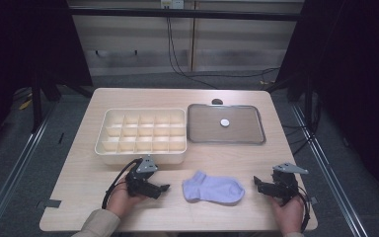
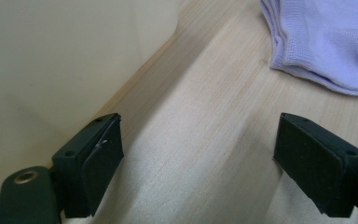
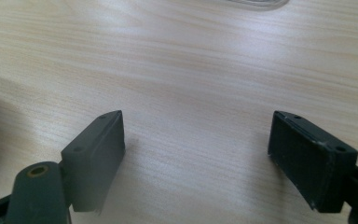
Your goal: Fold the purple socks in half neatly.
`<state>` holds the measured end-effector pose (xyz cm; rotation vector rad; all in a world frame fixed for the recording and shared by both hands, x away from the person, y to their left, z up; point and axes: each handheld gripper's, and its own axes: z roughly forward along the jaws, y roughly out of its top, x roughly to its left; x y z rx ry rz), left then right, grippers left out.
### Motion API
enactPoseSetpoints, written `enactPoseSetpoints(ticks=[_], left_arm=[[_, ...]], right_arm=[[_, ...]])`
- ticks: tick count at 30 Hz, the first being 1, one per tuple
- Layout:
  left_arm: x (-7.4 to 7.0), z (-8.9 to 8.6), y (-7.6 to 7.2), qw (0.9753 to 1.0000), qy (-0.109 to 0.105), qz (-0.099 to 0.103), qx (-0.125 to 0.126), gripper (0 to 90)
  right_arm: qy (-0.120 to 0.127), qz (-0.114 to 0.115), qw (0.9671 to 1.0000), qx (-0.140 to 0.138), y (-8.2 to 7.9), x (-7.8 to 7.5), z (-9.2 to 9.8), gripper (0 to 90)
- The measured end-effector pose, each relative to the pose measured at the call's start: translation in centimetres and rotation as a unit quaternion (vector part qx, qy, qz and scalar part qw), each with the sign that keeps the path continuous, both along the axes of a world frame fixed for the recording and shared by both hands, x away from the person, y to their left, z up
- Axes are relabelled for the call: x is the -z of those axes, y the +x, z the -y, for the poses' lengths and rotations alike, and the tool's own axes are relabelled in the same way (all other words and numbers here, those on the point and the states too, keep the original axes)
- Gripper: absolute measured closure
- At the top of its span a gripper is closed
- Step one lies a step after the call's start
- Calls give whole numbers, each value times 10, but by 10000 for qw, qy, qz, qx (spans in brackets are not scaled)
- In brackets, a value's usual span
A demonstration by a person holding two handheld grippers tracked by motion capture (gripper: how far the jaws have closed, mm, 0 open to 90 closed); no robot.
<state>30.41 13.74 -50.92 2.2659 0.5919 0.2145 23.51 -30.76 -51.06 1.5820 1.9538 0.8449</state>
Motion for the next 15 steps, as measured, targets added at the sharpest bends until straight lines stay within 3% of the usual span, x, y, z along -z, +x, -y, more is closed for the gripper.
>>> enactPoseSetpoints(ticks=[15], left_arm=[[0, 1, 0, 10000, -11, 4, 22, 140]], right_arm=[[1, 30, 9999, -158, -2, 0, -1, 215]])
